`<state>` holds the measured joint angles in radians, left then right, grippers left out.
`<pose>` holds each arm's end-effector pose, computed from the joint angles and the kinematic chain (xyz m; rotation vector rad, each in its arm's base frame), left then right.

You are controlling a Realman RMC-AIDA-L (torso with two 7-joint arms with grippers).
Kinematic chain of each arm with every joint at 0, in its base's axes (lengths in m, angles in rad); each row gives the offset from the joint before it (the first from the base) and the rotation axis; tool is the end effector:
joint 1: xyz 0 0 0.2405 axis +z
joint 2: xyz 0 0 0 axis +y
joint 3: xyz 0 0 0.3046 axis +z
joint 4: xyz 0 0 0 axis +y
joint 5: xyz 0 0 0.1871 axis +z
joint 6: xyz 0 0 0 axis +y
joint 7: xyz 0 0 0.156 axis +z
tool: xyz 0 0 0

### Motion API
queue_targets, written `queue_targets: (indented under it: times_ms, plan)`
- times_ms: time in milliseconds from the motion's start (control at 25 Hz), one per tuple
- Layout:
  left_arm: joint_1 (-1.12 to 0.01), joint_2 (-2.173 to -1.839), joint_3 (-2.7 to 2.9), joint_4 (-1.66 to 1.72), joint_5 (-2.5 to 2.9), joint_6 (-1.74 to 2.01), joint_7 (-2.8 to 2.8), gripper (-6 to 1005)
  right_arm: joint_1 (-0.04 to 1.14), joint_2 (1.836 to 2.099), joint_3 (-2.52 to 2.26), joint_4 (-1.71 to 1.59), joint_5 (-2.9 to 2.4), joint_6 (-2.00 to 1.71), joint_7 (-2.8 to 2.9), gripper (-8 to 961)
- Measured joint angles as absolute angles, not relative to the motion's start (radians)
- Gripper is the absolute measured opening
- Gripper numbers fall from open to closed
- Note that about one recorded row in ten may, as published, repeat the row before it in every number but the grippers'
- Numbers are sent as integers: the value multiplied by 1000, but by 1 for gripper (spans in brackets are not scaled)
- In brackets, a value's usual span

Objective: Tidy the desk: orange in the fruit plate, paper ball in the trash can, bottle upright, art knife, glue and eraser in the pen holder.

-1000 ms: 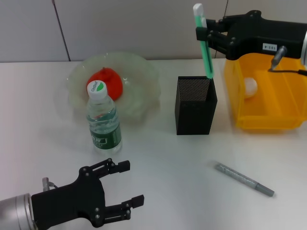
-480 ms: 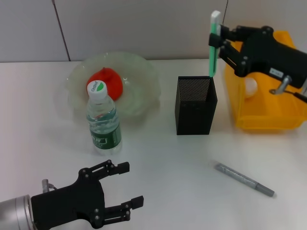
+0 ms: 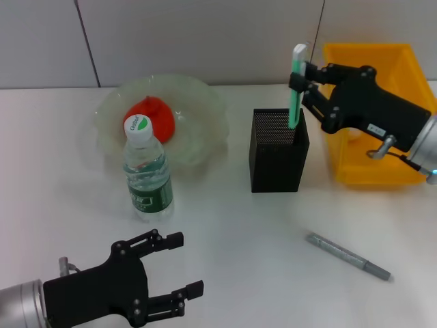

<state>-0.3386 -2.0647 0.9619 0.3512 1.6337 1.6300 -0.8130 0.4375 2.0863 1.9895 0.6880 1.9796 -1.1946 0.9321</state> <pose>-0.3071 0.2476 -0.0707 -2.6815 -0.3391 -0.9588 0.2417 0.3743 -0.0199 -2.2599 0.1919 0.9191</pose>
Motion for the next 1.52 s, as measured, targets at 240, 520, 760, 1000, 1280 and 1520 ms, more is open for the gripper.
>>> queue_targets:
  times_ms: [240, 520, 760, 1000, 1280, 1520]
  plan:
    - [-335, -2065, 962, 351, 1634, 1632, -813, 801, 472, 2085, 1991, 596, 2016, -1192, 868, 241]
    - [-334, -2065, 963, 351, 1634, 1633, -814, 801, 512, 2084, 1997, 509, 2021, -1168, 823, 265]
    - [-337, -2065, 963, 351, 1635, 1634, -814, 800, 536, 2086, 1995, 461, 2022, -1126, 800, 286]
    - [-334, -2065, 963, 351, 1635, 1634, -815, 800, 547, 2087, 1990, 425, 2022, -1103, 788, 307]
    - [-334, -2064, 963, 351, 1635, 1634, -814, 799, 530, 2089, 1994, 417, 2022, -1112, 785, 331]
    - [-333, -2063, 963, 351, 1635, 1640, -814, 799, 510, 2089, 1995, 432, 2067, -1142, 785, 426]
